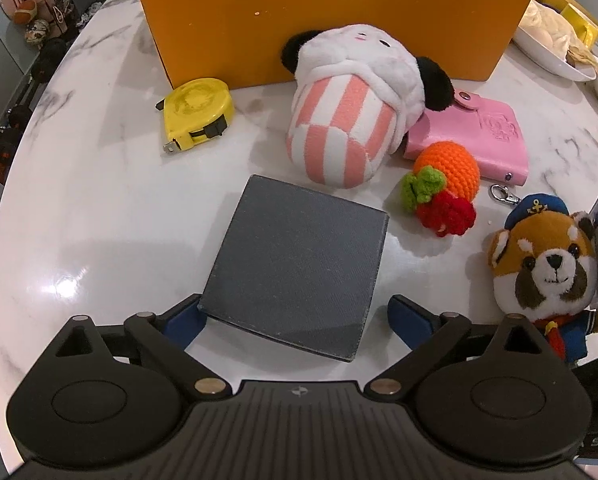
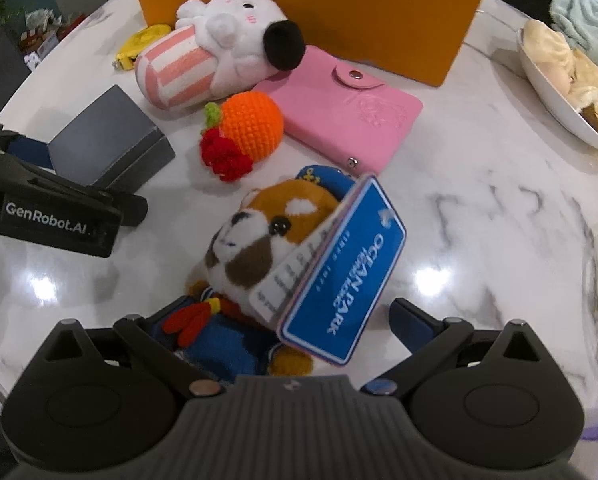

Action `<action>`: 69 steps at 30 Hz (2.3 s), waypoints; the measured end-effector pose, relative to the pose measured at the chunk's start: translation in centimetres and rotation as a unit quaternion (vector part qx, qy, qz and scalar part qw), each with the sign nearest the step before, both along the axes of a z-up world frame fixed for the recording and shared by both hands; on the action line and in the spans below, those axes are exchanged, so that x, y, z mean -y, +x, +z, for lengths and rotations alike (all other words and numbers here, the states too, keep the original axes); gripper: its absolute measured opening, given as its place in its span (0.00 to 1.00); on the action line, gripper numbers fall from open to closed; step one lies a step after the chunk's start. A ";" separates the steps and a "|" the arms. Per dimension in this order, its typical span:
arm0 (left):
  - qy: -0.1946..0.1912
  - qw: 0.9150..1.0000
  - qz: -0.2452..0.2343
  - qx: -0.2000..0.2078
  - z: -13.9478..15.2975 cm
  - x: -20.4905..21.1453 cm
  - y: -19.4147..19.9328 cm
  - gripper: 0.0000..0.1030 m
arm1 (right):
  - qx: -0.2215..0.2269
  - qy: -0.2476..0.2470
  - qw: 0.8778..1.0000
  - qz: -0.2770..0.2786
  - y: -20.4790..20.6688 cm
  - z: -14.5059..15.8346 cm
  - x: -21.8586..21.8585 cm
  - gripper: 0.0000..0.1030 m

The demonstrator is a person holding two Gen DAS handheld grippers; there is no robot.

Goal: Organize objects
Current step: 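Hold the left gripper at the notebook while the right gripper lifts the keychain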

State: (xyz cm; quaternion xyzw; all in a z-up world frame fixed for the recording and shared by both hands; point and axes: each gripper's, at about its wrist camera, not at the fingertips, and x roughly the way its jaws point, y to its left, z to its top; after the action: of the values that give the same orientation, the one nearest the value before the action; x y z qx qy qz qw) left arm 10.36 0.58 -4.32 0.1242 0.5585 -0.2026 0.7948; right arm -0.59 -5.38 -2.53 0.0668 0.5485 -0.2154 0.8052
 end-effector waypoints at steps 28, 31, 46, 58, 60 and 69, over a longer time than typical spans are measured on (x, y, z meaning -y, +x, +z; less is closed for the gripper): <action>-0.004 1.000 -0.009 0.002 -0.3 0.3 -0.5 1.00 | 0.014 -0.008 0.993 -0.114 -1.6 0.0 0.1 0.99; -0.004 1.000 -0.011 0.002 -0.3 0.3 -0.5 1.00 | 0.024 -0.014 0.992 -0.120 -1.9 -0.1 -0.3 0.99; -0.010 1.000 0.003 0.009 -0.1 0.3 -0.9 1.00 | 0.066 -0.026 0.988 -0.141 -2.6 -0.2 -0.3 0.99; -0.011 1.000 -0.003 0.008 0.1 0.1 -0.7 1.00 | 0.071 -0.034 0.991 -0.110 -2.3 0.7 -1.1 0.64; -0.011 1.000 -0.005 0.010 0.1 0.1 -0.7 1.00 | 0.071 -0.033 0.991 -0.104 -2.2 0.7 -1.1 0.61; -0.015 1.000 -0.007 0.017 0.9 0.2 -1.4 0.92 | 0.075 -0.029 0.992 -0.092 -2.4 0.8 -1.2 0.54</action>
State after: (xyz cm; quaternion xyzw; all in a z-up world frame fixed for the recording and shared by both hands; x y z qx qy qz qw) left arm 8.94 0.37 -3.38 0.1197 0.5413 -0.2139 0.8043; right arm -2.97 -4.15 -1.72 0.1101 0.4714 -0.2986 0.8225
